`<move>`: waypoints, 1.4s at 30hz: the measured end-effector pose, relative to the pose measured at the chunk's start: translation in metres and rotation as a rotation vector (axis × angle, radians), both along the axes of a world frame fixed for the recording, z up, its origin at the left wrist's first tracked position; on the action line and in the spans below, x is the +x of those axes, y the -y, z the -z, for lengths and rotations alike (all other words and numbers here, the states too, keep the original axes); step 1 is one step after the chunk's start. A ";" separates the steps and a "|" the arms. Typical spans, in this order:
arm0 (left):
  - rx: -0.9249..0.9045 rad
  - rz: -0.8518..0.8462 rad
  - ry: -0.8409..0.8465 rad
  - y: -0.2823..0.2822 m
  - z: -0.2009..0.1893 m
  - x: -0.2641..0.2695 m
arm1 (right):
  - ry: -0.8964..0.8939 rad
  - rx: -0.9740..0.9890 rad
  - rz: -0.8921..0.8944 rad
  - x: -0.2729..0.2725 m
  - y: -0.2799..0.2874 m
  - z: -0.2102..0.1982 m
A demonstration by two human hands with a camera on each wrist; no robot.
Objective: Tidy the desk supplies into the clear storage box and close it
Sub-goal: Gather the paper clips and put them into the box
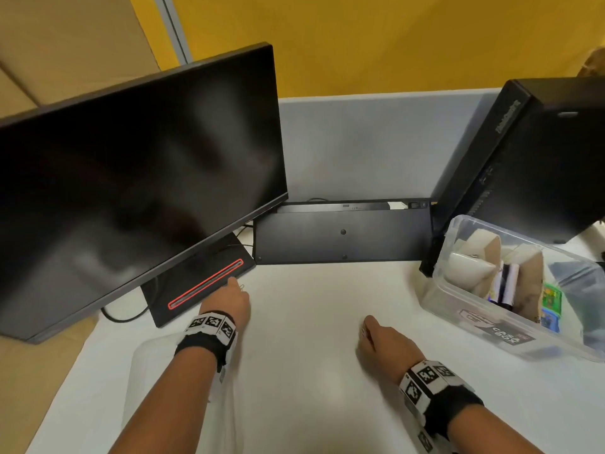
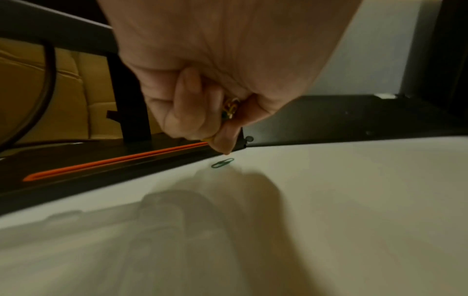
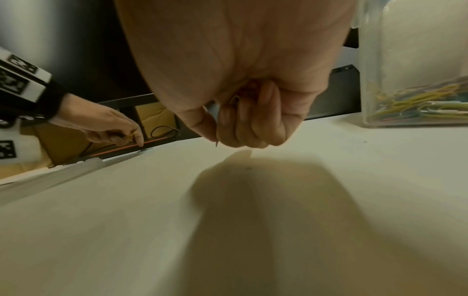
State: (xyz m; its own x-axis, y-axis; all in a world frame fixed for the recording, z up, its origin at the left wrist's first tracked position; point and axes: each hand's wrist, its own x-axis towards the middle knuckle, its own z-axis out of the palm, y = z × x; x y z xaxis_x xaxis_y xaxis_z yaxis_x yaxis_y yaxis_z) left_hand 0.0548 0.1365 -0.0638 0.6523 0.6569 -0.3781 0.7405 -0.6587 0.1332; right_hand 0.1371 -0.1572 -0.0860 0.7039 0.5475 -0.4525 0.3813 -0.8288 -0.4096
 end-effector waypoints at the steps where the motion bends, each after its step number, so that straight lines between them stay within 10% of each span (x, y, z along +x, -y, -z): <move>1: 0.011 0.003 -0.037 -0.002 0.001 0.002 | 0.002 0.015 -0.004 -0.002 -0.001 -0.001; 16: 0.079 0.136 -0.183 0.003 0.013 0.015 | -0.027 0.042 0.021 -0.009 -0.006 -0.005; 26: -0.126 -0.095 0.114 0.018 0.038 0.000 | -0.015 0.046 0.027 -0.008 0.017 -0.011; 42: -0.026 0.156 -0.063 0.064 0.021 0.019 | -0.013 0.046 0.030 0.000 0.057 -0.016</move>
